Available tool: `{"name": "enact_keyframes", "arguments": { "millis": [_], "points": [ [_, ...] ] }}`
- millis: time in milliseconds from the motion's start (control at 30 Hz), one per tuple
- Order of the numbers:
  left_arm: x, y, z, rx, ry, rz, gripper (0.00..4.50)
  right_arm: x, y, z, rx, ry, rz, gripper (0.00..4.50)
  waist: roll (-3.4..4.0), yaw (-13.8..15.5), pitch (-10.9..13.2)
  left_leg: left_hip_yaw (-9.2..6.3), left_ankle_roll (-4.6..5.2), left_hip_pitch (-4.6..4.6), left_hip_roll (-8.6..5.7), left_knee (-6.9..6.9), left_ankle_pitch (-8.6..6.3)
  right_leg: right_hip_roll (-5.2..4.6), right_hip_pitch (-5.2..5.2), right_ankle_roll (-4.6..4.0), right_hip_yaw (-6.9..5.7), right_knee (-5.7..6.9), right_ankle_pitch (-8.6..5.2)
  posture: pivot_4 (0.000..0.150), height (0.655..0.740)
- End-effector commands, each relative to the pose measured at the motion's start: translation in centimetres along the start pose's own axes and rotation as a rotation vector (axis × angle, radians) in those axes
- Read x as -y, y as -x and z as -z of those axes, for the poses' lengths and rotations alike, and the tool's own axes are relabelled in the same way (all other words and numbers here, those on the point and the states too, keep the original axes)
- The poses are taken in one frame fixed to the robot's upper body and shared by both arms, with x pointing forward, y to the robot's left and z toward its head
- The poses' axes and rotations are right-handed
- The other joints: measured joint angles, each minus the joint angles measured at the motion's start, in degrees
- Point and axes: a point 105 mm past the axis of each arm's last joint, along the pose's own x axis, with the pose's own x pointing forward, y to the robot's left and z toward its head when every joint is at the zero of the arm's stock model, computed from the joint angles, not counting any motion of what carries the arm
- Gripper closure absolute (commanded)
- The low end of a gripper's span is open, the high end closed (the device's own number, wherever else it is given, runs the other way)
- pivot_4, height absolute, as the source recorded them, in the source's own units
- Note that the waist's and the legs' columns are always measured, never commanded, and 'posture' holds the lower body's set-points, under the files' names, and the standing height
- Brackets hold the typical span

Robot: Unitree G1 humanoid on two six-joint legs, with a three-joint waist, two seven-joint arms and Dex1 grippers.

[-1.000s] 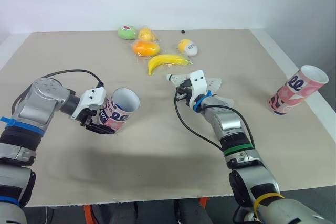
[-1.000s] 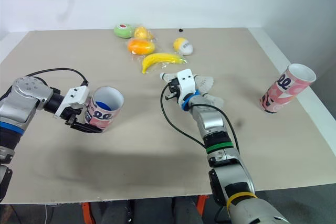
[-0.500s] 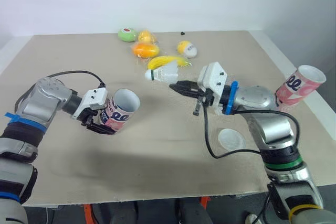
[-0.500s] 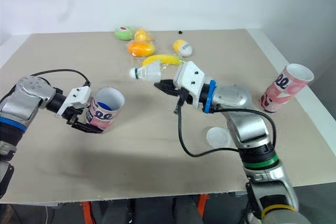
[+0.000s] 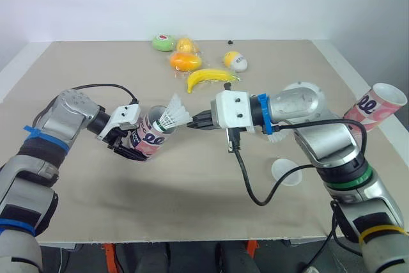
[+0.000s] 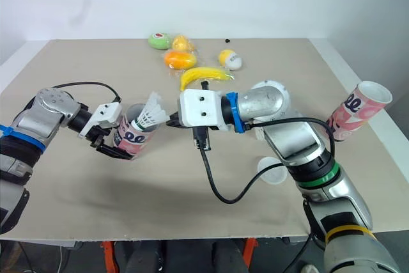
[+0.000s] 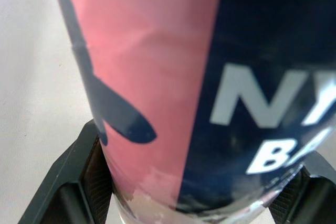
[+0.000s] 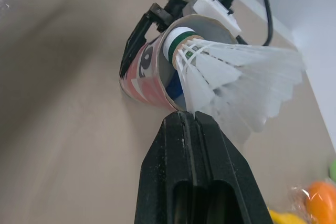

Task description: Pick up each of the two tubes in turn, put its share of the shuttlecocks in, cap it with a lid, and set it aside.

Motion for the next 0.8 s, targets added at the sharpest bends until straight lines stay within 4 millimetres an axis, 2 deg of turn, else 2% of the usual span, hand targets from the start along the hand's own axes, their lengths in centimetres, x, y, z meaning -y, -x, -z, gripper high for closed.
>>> {"name": "enact_keyframes", "arguments": {
  "millis": [33,133,167,300,500,567,667,800],
  "points": [
    [0.9,-1.9,1.3,-0.029,0.038,0.068,1.13,0.8,-0.2,-0.7,-0.007,0.055,-0.005,4.47,0.0,0.1,0.0,0.0,0.0,0.0,0.0,0.0,0.0,0.0,0.0,0.0,0.0,0.0,0.0,0.15,0.6895],
    [1.0,-2.0,1.3,-0.026,0.038,0.07,1.13,1.1,-0.1,-1.7,0.044,0.035,-0.015,3.6,0.0,0.1,0.0,0.0,0.0,0.0,-0.01,0.01,0.0,-0.01,0.01,0.01,0.0,0.0,0.0,0.15,0.6895],
    [1.0,-2.0,1.3,-0.025,0.039,0.071,1.13,1.1,0.0,-2.0,0.061,0.035,-0.017,3.02,0.0,0.1,0.0,-0.01,0.0,-0.01,-0.01,0.01,0.0,-0.01,0.01,0.01,0.0,0.0,0.0,0.15,0.6895],
    [1.0,-2.3,1.4,-0.021,0.037,0.073,1.13,1.1,1.0,-3.0,0.131,-0.008,-0.009,1.48,0.0,0.1,0.0,-0.01,0.0,-0.01,-0.01,0.01,0.0,-0.02,0.03,0.02,0.0,0.0,0.0,0.15,0.6895],
    [1.1,-2.6,1.1,-0.005,0.029,0.074,1.13,1.5,5.3,-1.3,0.16,-0.213,0.208,1.48,-0.04,0.7,0.0,-0.04,-0.01,0.0,-0.14,0.05,-0.01,-0.12,0.16,0.1,0.0,-0.06,-0.05,0.15,0.6895],
    [1.2,-2.6,1.1,-0.001,0.029,0.072,1.13,0.5,6.6,-0.9,0.169,-0.275,0.262,1.48,-0.04,0.9,0.0,-0.03,-0.03,-0.01,-0.16,0.05,-0.02,-0.15,0.17,0.1,0.01,-0.08,-0.05,0.15,0.6895],
    [1.4,-2.7,1.4,0.001,0.033,0.072,1.13,-1.7,9.9,1.1,0.134,-0.448,0.442,1.48,-0.06,1.4,-0.1,-0.08,-0.05,-0.03,-0.17,-0.04,-0.03,-0.15,0.22,-0.01,-0.06,-0.12,-0.09,0.15,0.6895],
    [1.4,-2.7,1.6,-0.001,0.038,0.068,1.13,-4.5,11.8,3.3,0.034,-0.578,0.587,1.48,0.12,1.5,-0.2,-0.02,-0.11,-0.03,-0.18,-0.02,-0.1,-0.16,0.24,-0.05,-0.02,-0.11,-0.14,0.15,0.6895]
  ]
}}
